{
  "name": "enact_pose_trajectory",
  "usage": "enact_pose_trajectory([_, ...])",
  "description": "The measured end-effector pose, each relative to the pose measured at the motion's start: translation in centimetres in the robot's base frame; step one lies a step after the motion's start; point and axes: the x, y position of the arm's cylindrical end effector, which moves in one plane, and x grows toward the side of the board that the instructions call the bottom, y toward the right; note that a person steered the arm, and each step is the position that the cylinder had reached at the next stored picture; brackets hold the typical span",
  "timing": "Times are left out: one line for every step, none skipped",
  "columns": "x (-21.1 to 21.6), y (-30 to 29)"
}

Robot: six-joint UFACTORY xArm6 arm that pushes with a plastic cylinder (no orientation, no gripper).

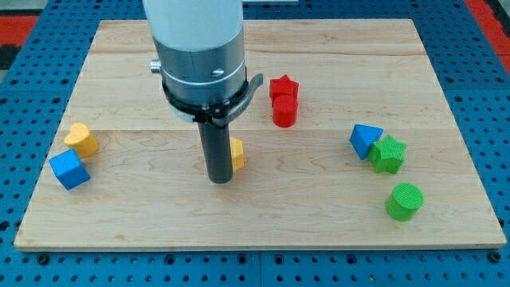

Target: Separate the heart from the blue cube

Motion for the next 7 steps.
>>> enact_pose_trajectory([-3.1, -0.1])
enact_pose_trajectory([-5.1, 1.3])
enact_pose_trajectory([-6.3, 4.5])
enact_pose_trajectory([-3.1, -4.9])
enact_pose_trajectory([3.3, -14.3])
enact_pose_trajectory([7.6, -21.7])
enact_pose_trajectory([7.4, -25.4])
